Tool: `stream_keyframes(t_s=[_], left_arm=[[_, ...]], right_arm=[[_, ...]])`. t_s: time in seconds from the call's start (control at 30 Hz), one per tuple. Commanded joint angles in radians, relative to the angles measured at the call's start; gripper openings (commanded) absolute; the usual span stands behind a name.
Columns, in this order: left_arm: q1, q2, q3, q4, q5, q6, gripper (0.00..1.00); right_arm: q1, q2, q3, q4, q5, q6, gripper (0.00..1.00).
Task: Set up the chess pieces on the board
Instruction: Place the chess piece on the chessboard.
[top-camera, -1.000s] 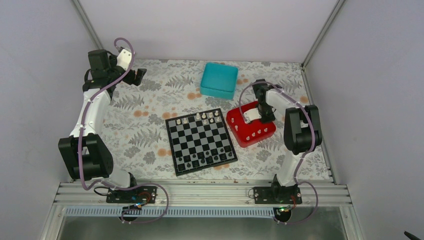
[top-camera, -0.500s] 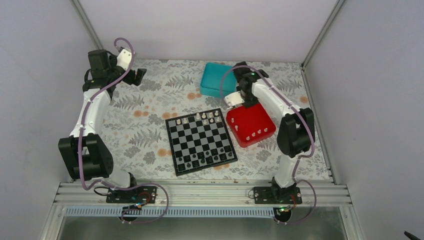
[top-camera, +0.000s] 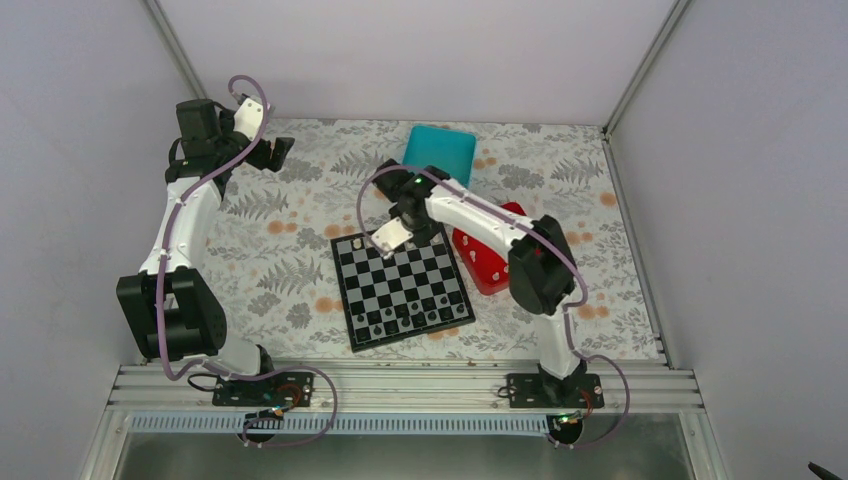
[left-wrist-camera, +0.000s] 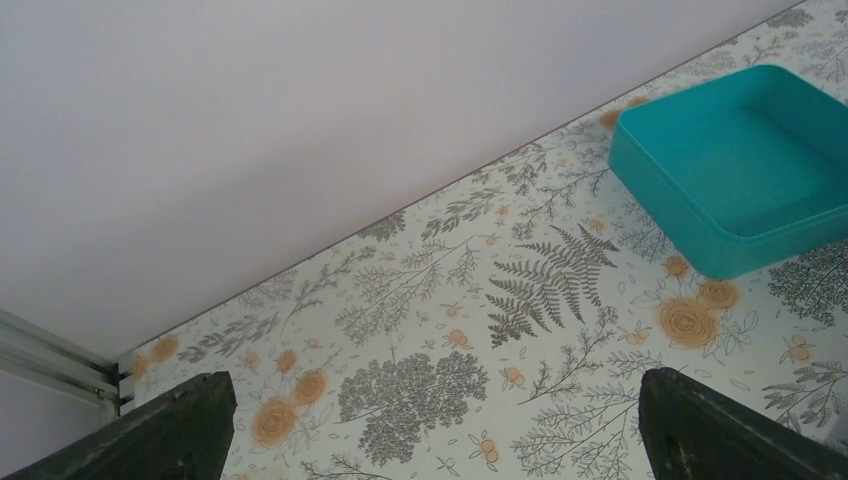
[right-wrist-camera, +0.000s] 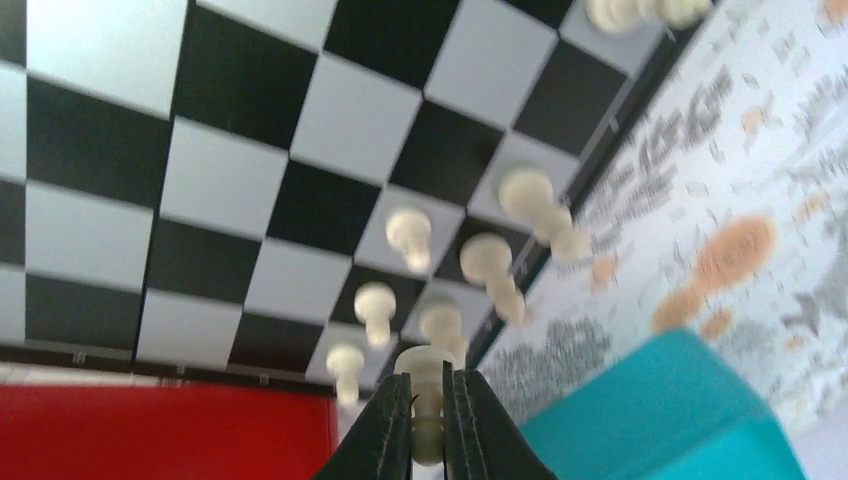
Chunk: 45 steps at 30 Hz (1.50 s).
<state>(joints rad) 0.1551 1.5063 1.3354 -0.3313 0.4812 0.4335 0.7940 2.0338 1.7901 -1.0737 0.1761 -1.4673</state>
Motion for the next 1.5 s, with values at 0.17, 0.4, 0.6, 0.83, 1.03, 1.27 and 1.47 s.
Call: stream_keyframes(t_s=[0.17, 0.4, 0.6, 0.83, 1.03, 1.27, 1.47], left_arm=[[0.005, -0.017, 0.003, -0.003, 0.023, 0.007, 1.0], [0.004, -0.016, -0.001, -0.001, 0.021, 0.008, 1.0], [0.004, -0.016, -0.002, -0.002, 0.02, 0.009, 1.0], [0.004, -0.014, -0.003, 0.002, 0.019, 0.007, 1.0], [0.004, -0.011, -0.005, 0.002, 0.023, 0.007, 1.0], [0.004, -0.01, -0.004, 0.001, 0.029, 0.005, 1.0], [0.004, -0.008, -0.002, 0.0, 0.031, 0.005, 1.0]], right_arm=[[0.065, 0.112, 0.06, 0.02, -0.101, 0.031, 0.08], [0.071, 0.151, 0.084, 0.031, -0.129, 0.028, 0.08], [0.074, 0.179, 0.082, 0.054, -0.13, 0.03, 0.08], [0.072, 0.2, 0.085, 0.071, -0.114, 0.028, 0.08], [0.062, 0.203, 0.085, 0.07, -0.103, 0.03, 0.08], [0.05, 0.207, 0.08, 0.065, -0.091, 0.029, 0.08], [0.039, 0.209, 0.08, 0.071, -0.085, 0.029, 0.08]])
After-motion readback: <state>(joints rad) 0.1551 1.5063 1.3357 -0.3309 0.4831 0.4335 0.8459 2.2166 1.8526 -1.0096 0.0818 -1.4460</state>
